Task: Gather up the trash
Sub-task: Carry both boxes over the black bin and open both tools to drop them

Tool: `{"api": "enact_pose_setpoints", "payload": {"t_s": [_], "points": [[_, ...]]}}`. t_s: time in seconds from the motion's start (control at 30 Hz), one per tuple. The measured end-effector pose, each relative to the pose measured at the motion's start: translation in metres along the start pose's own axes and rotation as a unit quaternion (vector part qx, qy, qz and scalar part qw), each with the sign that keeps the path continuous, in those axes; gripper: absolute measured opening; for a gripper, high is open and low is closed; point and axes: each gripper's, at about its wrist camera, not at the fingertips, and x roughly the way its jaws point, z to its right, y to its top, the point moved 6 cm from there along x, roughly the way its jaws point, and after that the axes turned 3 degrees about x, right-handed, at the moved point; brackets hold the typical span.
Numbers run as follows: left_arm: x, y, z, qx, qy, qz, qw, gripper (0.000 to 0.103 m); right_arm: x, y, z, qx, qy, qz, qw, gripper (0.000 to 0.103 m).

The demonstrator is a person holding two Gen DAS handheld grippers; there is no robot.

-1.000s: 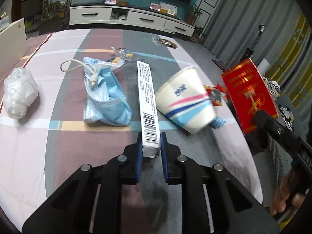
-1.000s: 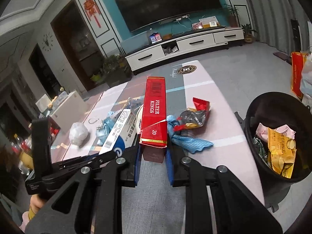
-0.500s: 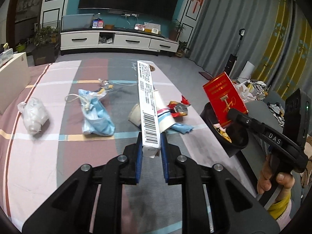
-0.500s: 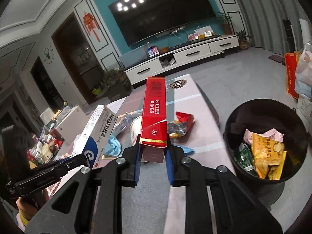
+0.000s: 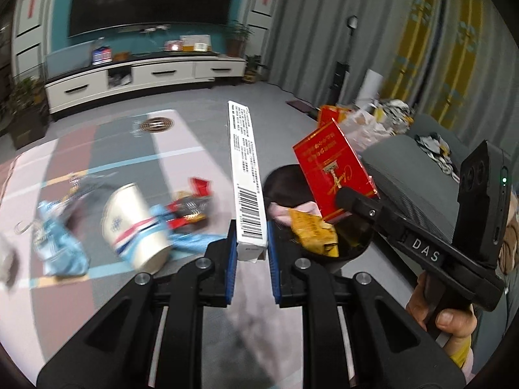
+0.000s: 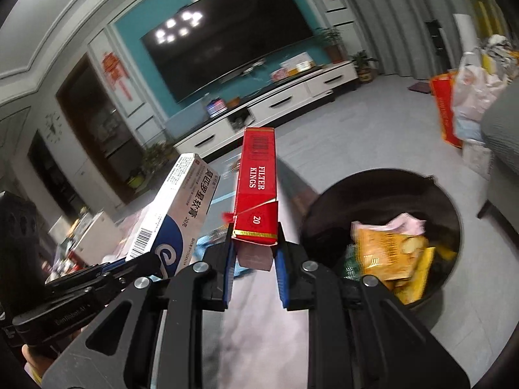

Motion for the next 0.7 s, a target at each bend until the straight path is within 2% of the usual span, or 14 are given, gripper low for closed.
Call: {"api": "enact_pose_setpoints", "payload": {"t_s": [0.3, 0.6, 0.63, 0.7], "points": [[0.067, 0.018, 0.058, 0.022, -0.055, -0.035, 0.9976, 0.018, -0.013, 0.011, 0.071, 0.057, -0.07, 0.007, 0.996, 0.023], [0.121, 0.007, 0.08, 0.03, -0.071, -0.082, 0.9936, 0.02, -0.001, 0.005, 0.112, 0.1, -0.103, -0.034, 0.989, 0.023], [0.126, 0.006, 0.081, 0.029, -0.07, -0.086, 0.9935, 0.023, 0.001, 0.003, 0.116, 0.107, -0.109, -0.042, 0.987, 0.025], [0.129, 0.003, 0.079, 0.025, -0.066, -0.088, 0.9936, 0.038, 0.003, -0.001, 0.124, 0.122, -0.117, -0.052, 0.984, 0.034]]}}
